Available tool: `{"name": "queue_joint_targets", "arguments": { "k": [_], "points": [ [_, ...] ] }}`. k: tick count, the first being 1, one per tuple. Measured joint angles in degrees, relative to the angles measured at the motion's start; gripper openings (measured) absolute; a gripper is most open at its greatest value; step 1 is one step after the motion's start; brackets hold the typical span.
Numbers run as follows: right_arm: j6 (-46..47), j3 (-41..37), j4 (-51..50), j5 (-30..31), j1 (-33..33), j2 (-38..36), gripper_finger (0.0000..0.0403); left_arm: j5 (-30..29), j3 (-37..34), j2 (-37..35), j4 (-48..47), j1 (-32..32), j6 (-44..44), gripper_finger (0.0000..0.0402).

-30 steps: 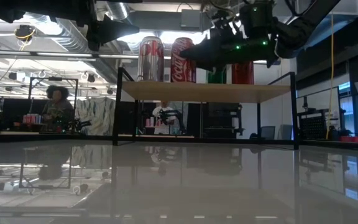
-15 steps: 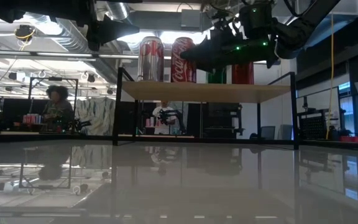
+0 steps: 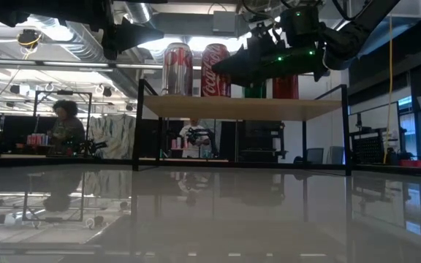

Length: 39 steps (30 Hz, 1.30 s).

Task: Place canned beverage on shelf
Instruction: Put the red-white soda can aligned with the other red soda can on the shelf

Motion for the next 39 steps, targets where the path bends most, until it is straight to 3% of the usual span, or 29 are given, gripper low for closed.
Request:
{"name": "queue_joint_targets", "arguments": {
  "k": [16,23,39],
  "points": [
    [-2.0,0.0,0.2,-0.5,0.0,-0.1,0.034,0.0,0.0,0.0,0.0,0.0,0.0,0.0325],
    [-1.3,0.1,0.1,4.3,0.9,-0.1,0.0357,0.0,0.0,0.0,0.0,0.0,0.0,0.0325],
    [-1.3,0.1,0.0,3.6,0.8,-0.1,0.0358,0.0,0.0,0.0,0.0,0.0,-0.1,0.0325]
  ]
}}
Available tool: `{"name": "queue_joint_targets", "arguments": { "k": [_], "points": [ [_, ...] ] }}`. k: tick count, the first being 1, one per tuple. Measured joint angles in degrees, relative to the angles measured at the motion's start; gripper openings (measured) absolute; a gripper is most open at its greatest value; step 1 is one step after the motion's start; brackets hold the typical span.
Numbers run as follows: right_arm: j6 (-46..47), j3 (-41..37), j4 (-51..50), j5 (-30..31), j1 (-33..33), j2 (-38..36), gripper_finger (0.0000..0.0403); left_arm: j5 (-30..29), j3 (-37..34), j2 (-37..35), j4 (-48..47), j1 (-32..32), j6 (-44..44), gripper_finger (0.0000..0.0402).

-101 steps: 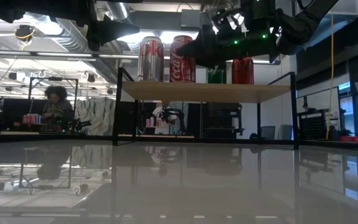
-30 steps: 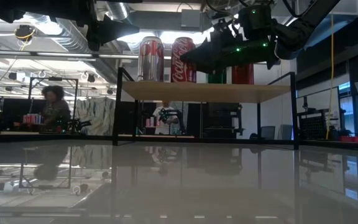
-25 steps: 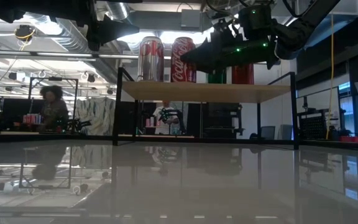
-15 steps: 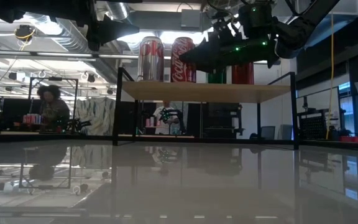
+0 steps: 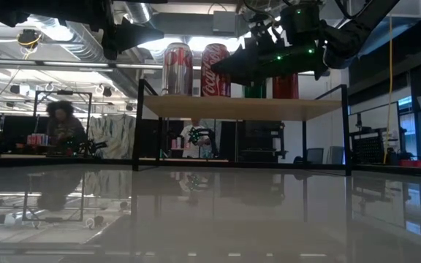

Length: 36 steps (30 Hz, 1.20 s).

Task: Place canned beverage on shelf
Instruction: Put the red-white soda can aligned with the other red soda can on the shelf

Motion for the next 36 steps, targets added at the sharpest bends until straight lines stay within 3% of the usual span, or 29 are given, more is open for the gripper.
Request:
{"name": "queue_joint_targets", "arguments": {
  "k": [14,21,28,36],
  "points": [
    [-0.4,0.0,0.0,0.0,0.0,0.0,0.0359,0.0,0.0,0.0,0.0,0.0,0.0,0.0325],
    [-0.4,0.0,0.0,0.0,0.0,0.0,0.0396,0.0,0.0,0.0,0.0,0.0,0.0,0.0325],
    [-0.4,0.0,0.0,-0.1,0.0,0.0,0.0385,0.0,0.0,0.0,0.0,0.0,-0.2,0.0325],
    [-0.1,0.0,-0.1,-2.6,0.0,-0.3,0.0398,0.0,0.0,0.0,0.0,0.0,-0.1,0.0325]
  ]
}}
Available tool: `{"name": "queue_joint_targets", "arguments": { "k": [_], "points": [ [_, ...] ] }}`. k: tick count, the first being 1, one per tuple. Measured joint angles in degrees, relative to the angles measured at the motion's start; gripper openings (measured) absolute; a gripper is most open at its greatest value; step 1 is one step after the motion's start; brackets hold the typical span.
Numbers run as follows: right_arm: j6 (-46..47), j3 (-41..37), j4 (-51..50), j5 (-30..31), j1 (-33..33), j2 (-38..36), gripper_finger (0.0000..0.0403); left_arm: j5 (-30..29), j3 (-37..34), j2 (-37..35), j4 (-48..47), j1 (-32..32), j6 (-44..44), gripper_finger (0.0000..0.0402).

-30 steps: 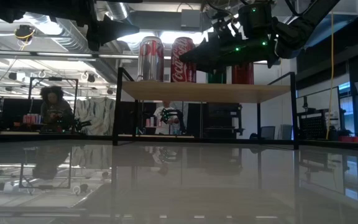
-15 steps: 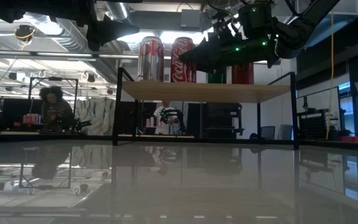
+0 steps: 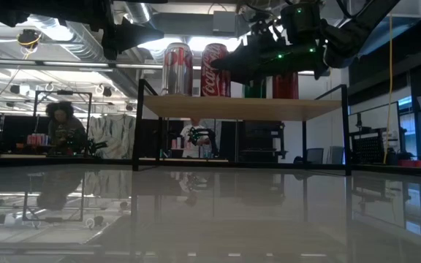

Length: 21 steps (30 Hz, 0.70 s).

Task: Place canned beverage on shelf
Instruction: Put the red-white soda can aligned with the other red soda can on the shelf, then put the red-black soda can aligned with the other red-black soda can on the shelf

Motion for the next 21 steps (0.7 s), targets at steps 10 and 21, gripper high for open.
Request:
{"name": "queue_joint_targets", "arguments": {
  "k": [10,21],
  "points": [
    [-0.1,0.0,-2.0,0.1,0.0,-2.6,0.0399,0.0,0.0,0.0,0.0,0.0,-1.2,0.0325],
    [-2.9,0.0,-16.6,1.6,0.0,-13.0,0.0399,0.0,0.0,0.0,0.0,0.0,-0.8,0.0325]
  ]
}}
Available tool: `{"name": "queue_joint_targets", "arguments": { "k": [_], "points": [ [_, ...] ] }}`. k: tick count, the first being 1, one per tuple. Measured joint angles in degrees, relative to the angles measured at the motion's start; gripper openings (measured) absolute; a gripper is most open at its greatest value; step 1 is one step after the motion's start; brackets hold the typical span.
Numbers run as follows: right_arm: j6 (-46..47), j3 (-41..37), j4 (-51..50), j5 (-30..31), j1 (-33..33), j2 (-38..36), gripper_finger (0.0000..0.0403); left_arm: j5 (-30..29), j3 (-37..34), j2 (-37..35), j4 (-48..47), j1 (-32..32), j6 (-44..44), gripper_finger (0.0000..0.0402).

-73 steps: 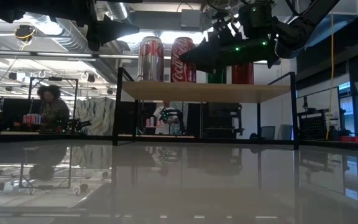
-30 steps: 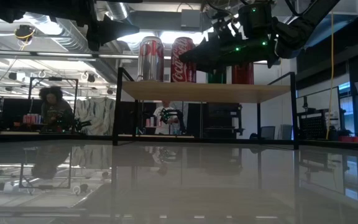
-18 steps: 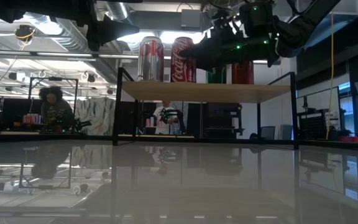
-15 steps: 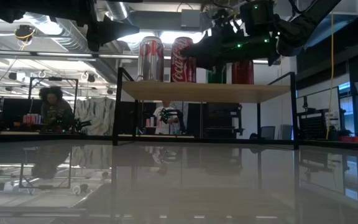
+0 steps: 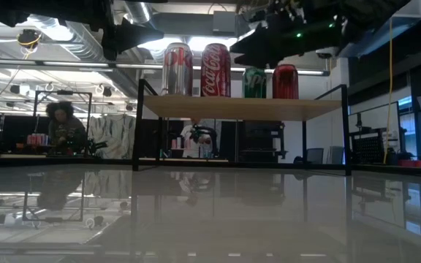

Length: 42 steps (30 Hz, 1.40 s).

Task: Place canned beverage on shelf
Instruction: Put the red-black soda can aligned with the other red-black soda can on the shelf

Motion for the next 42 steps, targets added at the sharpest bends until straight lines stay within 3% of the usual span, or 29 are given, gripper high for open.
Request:
{"name": "queue_joint_targets", "arguments": {
  "k": [8,19,22,26,29,36,42],
  "points": [
    [1.8,0.0,-12.7,-3.8,0.0,-10.4,0.0399,1.0,0.0,0.1,0.9,0.2,0.0,0.0325],
    [18.0,0.0,-17.1,-16.7,0.0,-22.7,0.0399,1.3,0.0,12.0,19.2,0.5,3.0,0.0325],
    [23.1,0.0,-20.7,-23.3,0.0,-24.7,0.0399,1.3,1.0,16.4,23.4,0.2,2.7,0.0325],
    [30.8,0.0,-23.3,-37.0,0.1,-25.8,0.0399,1.4,4.8,21.0,23.8,-0.2,3.0,0.0325],
    [36.9,0.0,-23.8,-43.5,0.8,-25.8,0.0399,1.3,8.3,24.1,23.5,-0.1,4.2,0.0325],
    [42.0,0.0,-24.7,-42.5,9.6,-25.8,0.0399,1.4,14.2,29.0,22.7,-0.1,7.5,0.0325],
    [43.1,0.0,-24.9,-37.0,18.5,-26.1,0.0399,1.3,14.7,29.3,20.5,0.1,7.4,0.0325]
  ]
}}
